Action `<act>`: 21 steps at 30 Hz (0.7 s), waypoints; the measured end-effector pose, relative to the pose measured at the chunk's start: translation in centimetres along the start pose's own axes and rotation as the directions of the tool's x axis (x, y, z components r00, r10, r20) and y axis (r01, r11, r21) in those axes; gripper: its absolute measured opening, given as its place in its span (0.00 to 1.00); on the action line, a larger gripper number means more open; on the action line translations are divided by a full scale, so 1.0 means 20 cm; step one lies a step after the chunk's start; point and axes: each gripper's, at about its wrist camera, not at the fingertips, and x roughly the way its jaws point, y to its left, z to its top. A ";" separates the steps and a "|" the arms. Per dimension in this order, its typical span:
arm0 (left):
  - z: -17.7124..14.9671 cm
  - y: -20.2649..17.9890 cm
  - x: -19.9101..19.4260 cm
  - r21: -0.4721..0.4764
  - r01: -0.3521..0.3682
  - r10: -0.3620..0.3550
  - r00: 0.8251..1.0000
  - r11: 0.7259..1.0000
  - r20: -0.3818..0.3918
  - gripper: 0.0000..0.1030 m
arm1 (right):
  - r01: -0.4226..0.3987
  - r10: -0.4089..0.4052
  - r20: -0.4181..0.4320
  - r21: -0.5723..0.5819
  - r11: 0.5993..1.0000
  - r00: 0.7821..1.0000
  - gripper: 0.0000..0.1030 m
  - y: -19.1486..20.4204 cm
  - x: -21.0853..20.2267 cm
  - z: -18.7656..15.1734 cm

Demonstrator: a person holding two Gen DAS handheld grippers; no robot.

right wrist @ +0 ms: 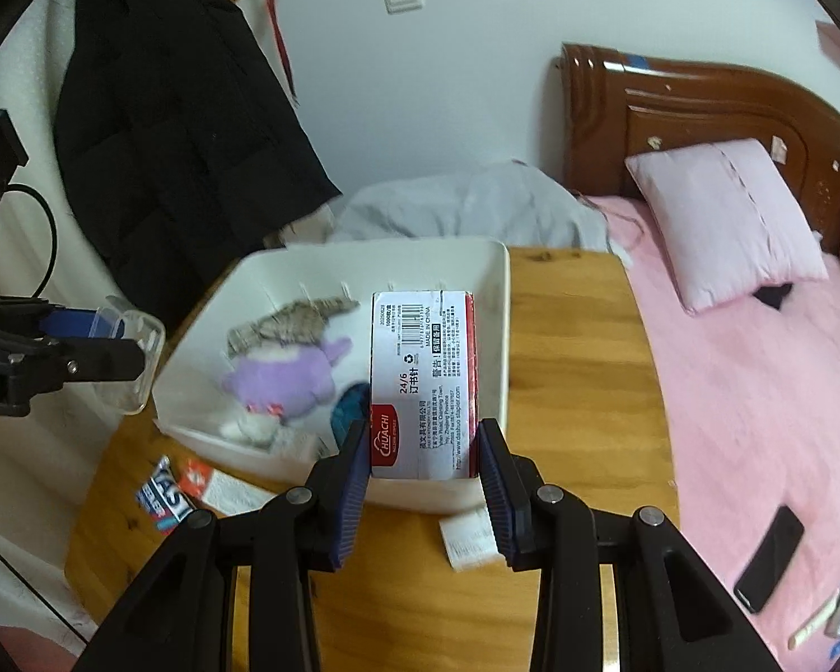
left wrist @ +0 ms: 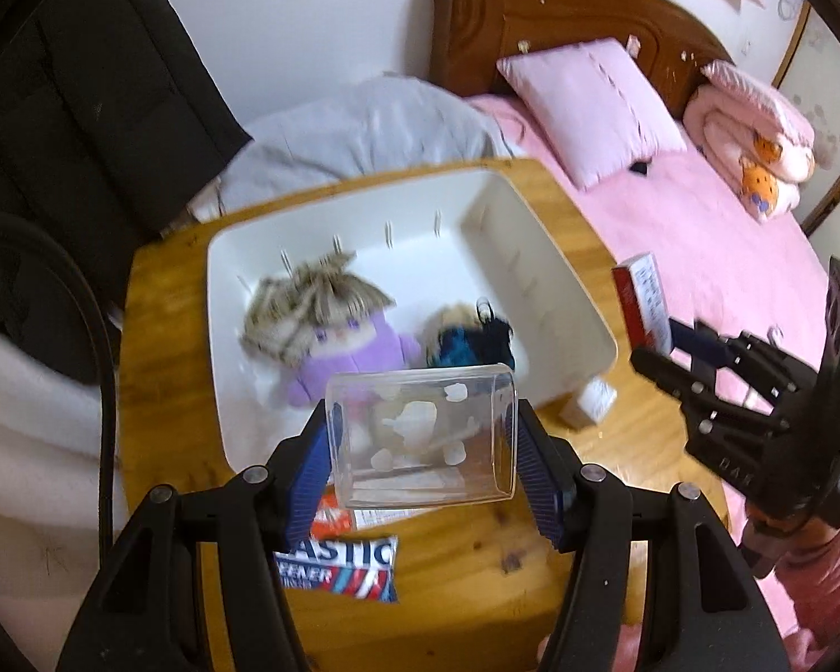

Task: Organize objects
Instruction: 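Carry the clear box over the tray with the left tool while the right tool carries the medicine box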

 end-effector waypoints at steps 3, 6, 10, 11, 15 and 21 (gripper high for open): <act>0.02 0.01 0.02 -0.006 -0.023 0.023 1.000 1.000 0.014 0.63 | -0.013 0.012 0.020 0.002 1.000 1.000 0.37 0.00 0.04 0.02; 0.05 0.03 0.08 -0.010 -0.063 0.063 0.998 0.998 -0.001 0.63 | -0.016 0.016 0.028 0.018 1.000 0.999 0.37 -0.01 0.10 0.03; 0.07 0.08 0.19 -0.055 -0.105 0.103 0.994 0.993 -0.038 0.63 | -0.008 0.007 0.024 0.024 1.000 1.000 0.37 -0.03 0.17 0.03; 0.07 0.08 0.22 -0.053 -0.118 0.115 0.992 0.992 -0.049 0.63 | -0.007 0.007 0.022 0.028 1.000 1.000 0.37 -0.03 0.19 0.03; 0.08 0.13 0.29 -0.078 -0.138 0.132 0.988 0.987 -0.078 0.63 | 0.000 -0.001 0.024 0.050 0.999 1.000 0.37 -0.05 0.26 0.03; 0.09 0.15 0.35 -0.085 -0.178 0.171 0.981 0.980 -0.089 0.63 | -0.046 0.041 0.044 0.121 0.992 0.998 0.38 -0.09 0.29 0.04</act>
